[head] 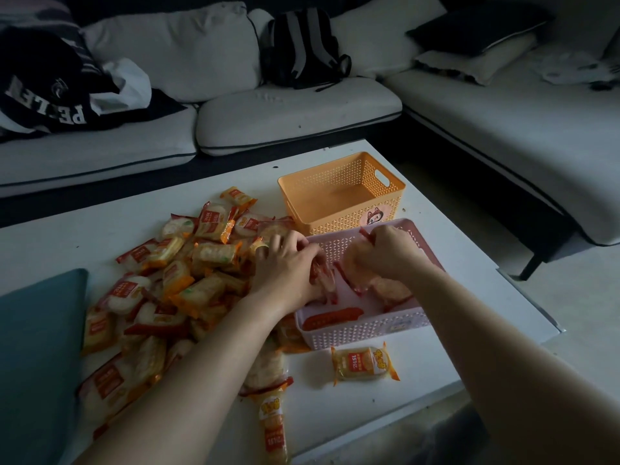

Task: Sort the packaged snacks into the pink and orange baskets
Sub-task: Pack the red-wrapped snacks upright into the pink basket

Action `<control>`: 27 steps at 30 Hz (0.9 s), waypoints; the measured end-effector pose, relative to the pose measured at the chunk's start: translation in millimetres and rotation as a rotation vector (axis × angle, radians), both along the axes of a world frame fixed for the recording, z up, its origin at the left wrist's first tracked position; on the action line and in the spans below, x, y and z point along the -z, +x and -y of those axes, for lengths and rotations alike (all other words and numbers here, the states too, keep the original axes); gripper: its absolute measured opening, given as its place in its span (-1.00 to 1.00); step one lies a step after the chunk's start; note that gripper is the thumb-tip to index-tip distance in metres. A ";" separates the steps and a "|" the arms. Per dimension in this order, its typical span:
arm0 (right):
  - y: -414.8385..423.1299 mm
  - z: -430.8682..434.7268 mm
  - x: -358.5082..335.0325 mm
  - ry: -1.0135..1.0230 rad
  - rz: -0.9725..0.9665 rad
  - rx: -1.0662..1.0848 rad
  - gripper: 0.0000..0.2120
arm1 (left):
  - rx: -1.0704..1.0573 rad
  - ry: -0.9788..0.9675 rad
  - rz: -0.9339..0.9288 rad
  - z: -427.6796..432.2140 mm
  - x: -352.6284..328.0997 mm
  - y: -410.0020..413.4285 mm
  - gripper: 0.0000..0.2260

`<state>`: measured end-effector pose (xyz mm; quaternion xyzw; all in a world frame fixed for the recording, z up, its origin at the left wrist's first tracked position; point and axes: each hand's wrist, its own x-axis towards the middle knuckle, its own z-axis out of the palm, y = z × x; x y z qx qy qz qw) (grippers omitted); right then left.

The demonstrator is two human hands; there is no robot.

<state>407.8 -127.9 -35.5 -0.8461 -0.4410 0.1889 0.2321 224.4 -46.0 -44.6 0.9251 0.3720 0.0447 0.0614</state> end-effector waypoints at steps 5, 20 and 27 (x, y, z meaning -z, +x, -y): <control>-25.4 -14.4 -2.0 -0.027 -0.408 0.033 -0.67 | -0.024 -0.008 0.030 4.8 -1.9 4.2 -0.35; 15.6 26.7 27.9 -0.437 0.388 -0.411 -0.51 | 0.052 -0.002 0.070 2.2 10.3 14.3 -0.71; 3.0 20.5 8.0 -0.307 0.214 -0.273 -0.66 | 0.046 -0.017 0.038 2.7 6.7 12.9 -0.70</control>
